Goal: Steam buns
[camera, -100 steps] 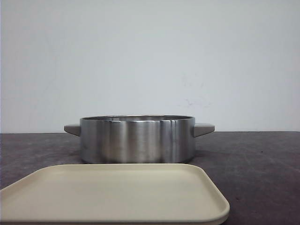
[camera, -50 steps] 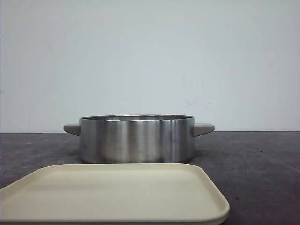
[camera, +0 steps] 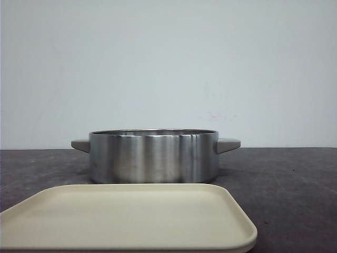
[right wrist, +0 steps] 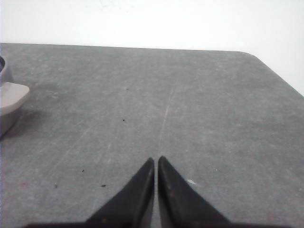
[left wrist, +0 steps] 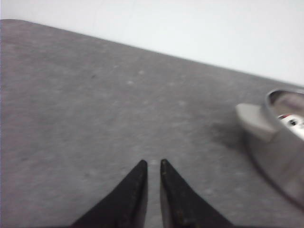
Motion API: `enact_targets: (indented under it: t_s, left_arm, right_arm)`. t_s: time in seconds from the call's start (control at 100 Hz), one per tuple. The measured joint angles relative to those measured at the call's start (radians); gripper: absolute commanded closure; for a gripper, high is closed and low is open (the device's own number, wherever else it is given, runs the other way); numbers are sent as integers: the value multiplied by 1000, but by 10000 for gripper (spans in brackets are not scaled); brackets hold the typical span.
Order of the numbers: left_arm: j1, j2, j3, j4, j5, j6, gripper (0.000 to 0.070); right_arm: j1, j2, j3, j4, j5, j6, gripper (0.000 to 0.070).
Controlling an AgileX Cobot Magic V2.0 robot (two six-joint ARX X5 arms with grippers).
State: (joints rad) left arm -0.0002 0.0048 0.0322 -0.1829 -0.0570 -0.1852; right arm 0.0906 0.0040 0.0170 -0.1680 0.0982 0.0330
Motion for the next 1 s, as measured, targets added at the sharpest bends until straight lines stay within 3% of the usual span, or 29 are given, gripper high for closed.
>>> enact_targets:
  t_s: [0.35,1.0]
  left_arm:
    - [6,0,0,0,8,39,700]
    - [6,0,0,0,8,13,700]
  right_arm:
    - [0,0,0,0,0,0,694]
    - [0,0,0,0,0,0,694]
